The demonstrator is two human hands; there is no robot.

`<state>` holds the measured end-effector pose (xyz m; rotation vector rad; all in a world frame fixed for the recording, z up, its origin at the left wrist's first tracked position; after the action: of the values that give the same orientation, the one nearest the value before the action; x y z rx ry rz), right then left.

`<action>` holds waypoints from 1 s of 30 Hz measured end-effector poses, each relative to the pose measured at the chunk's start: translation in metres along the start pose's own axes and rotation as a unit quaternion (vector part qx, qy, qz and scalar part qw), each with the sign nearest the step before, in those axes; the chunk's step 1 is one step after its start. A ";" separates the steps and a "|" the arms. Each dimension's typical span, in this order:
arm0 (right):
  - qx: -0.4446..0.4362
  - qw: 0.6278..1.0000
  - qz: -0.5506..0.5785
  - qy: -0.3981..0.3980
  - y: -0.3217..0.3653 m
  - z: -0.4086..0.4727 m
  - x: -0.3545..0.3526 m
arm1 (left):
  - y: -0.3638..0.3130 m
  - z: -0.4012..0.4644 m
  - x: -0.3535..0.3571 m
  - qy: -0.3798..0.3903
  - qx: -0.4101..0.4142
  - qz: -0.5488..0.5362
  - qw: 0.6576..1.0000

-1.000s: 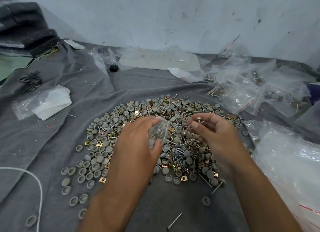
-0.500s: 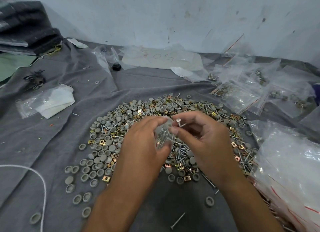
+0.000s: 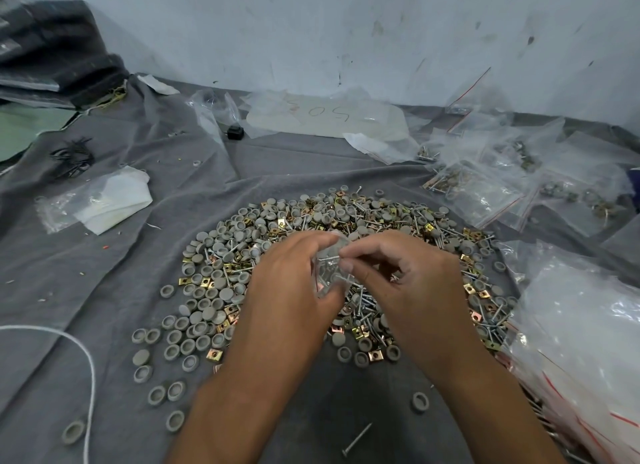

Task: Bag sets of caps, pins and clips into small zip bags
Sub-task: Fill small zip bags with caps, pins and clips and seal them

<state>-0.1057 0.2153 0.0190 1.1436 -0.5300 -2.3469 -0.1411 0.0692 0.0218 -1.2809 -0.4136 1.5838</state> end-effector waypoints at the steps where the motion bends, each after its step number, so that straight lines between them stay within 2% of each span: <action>1: 0.007 1.000 0.010 -0.001 0.000 0.000 -0.001 | 0.000 0.000 0.000 0.001 0.001 -0.003 1.000; 6: 0.022 0.999 0.034 -0.029 0.002 0.000 -0.005 | -0.001 0.000 0.000 0.000 0.008 -0.005 1.000; 10: 0.014 1.000 0.006 0.011 0.002 -0.003 -0.001 | -0.002 0.000 0.000 -0.001 0.003 -0.001 1.000; 13: 0.038 0.999 0.025 -0.018 -0.005 -0.001 -0.007 | -0.001 -0.001 -0.002 -0.003 -0.004 -0.001 1.000; 15: 0.066 0.997 -0.009 -0.028 -0.017 0.001 -0.014 | 0.000 0.000 -0.003 -0.012 -0.006 0.002 1.000; 17: 0.125 0.988 -0.067 0.053 -0.034 0.000 -0.015 | 0.000 -0.001 -0.004 -0.016 -0.006 0.006 1.000; 19: 0.174 0.955 -0.142 0.194 -0.048 -0.006 -0.009 | 0.000 -0.001 -0.004 -0.014 -0.004 0.011 1.000; 21: 0.172 0.918 -0.225 0.277 -0.054 -0.011 -0.003 | -0.001 -0.001 -0.004 -0.016 -0.001 0.009 1.000; 24: 0.127 0.898 -0.308 0.287 -0.050 -0.010 0.005 | -0.001 -0.001 -0.004 -0.019 0.002 0.008 1.000; 30: 0.115 0.886 -0.334 0.301 -0.039 -0.015 0.016 | -0.004 -0.001 -0.005 -0.017 0.002 0.008 1.000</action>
<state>-0.1121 0.2358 -0.0204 2.3581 -0.1962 -2.2621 -0.1382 0.0666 0.0267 -1.2597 -0.4225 1.6205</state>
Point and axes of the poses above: each hand's wrist, its own z-axis towards the middle knuckle, its own x-axis out of the palm, y = z × x, the point moved 2 cm from there along z, towards the middle knuckle, and after that the axes turned 13 degrees about -z, right-handed, at the moved point
